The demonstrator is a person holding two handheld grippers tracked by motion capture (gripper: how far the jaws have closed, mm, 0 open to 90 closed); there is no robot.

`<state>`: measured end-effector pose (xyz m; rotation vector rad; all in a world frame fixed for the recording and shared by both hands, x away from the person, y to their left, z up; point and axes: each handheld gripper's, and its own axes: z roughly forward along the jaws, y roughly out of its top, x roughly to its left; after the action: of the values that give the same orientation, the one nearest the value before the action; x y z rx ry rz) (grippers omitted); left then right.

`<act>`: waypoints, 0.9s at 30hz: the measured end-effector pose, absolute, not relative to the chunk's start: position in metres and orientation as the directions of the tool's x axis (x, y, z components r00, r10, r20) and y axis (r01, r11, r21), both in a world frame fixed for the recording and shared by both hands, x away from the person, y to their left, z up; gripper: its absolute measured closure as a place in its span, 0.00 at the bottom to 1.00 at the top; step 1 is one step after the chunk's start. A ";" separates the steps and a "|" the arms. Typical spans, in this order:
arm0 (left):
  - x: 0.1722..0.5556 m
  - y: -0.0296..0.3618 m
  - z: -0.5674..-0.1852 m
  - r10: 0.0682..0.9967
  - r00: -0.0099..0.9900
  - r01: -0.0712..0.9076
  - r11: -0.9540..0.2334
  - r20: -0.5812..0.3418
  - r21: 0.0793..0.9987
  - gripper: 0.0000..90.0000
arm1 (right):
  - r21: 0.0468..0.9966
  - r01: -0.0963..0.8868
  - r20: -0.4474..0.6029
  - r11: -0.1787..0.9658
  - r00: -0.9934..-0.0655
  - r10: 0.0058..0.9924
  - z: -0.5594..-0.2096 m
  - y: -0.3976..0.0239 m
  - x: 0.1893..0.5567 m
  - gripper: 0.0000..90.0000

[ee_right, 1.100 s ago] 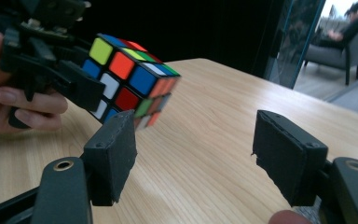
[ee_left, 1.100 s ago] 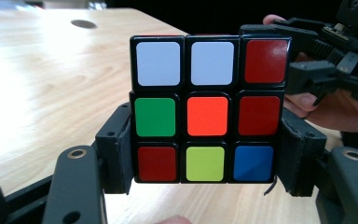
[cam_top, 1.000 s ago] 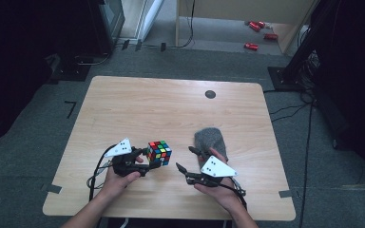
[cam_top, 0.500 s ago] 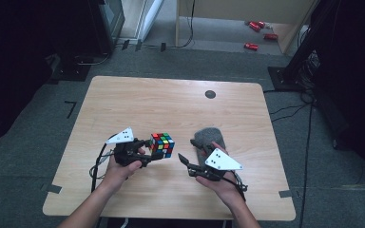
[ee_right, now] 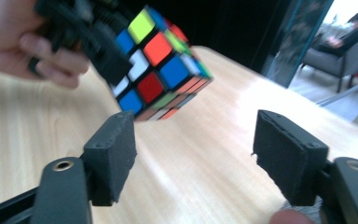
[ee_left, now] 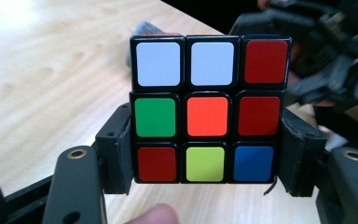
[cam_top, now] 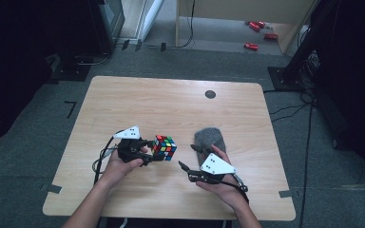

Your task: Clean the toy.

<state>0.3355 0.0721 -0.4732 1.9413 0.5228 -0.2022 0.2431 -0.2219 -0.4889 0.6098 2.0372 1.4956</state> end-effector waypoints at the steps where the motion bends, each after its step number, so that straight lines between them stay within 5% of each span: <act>1: 0.336 0.072 -0.474 0.260 0.889 0.451 -0.344 -0.378 0.824 0.39 | 0.954 0.042 -0.165 0.297 -0.756 0.634 -0.490 -0.219 0.243 0.31; 27: 0.328 0.060 -0.471 0.120 0.860 0.502 -0.375 -0.496 0.779 0.39 | 0.850 -0.221 -0.489 0.479 -0.672 0.557 -0.500 -0.179 0.229 0.27</act>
<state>0.3283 0.0597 -0.4714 1.9358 0.4603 -0.4356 0.2289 -0.1792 -0.5003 0.2781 1.9480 1.2673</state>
